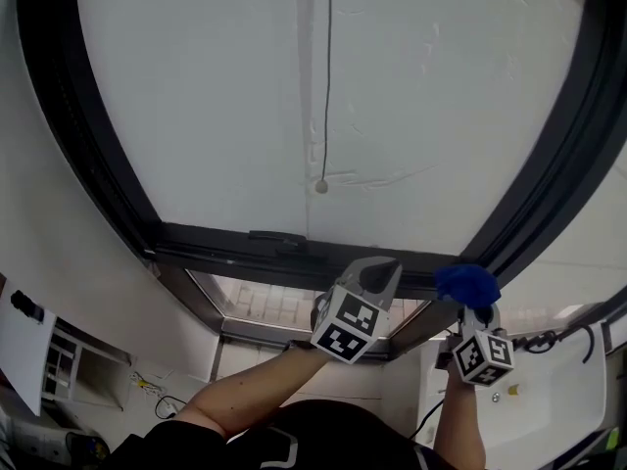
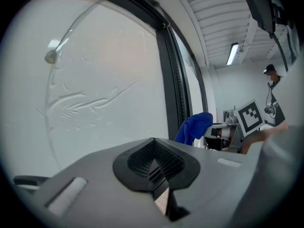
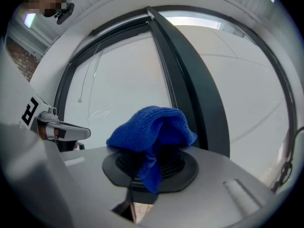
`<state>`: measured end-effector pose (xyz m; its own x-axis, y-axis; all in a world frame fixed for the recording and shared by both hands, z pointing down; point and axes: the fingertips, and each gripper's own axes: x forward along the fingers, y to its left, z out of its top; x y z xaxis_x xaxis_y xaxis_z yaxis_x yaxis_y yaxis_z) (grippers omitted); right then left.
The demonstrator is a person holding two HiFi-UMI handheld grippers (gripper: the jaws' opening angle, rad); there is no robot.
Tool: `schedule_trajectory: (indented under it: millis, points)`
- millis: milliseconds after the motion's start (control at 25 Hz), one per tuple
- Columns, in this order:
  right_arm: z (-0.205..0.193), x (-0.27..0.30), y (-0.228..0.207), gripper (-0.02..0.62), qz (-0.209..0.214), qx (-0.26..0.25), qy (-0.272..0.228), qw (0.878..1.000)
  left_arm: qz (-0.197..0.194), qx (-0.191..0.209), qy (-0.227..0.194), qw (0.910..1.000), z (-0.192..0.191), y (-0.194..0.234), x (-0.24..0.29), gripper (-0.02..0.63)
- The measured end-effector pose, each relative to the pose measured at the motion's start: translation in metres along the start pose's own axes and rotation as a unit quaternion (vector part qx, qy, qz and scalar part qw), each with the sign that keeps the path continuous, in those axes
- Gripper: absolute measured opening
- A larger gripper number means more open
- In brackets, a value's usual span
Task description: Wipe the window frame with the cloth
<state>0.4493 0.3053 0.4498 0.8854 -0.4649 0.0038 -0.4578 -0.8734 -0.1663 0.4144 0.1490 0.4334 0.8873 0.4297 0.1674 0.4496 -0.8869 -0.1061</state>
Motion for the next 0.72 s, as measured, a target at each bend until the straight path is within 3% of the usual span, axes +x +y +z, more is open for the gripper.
schedule_trajectory:
  millis: [400, 600, 720]
  points:
    - [0.022, 0.007, 0.072, 0.074, 0.079, 0.002, 0.002, 0.997, 0.053, -0.002, 0.005, 0.9986, 0.003, 0.037, -0.044, -0.006]
    - [0.083, -0.004, 0.138, 0.074, 0.16, -0.005, -0.032, 0.987, 0.084, -0.017, -0.016, 0.9962, 0.049, 0.063, -0.088, -0.006]
    - [0.139, 0.006, 0.193, 0.074, 0.232, -0.02, -0.069, 0.97, 0.118, -0.003, -0.048, 0.9918, 0.1, 0.092, -0.119, -0.006]
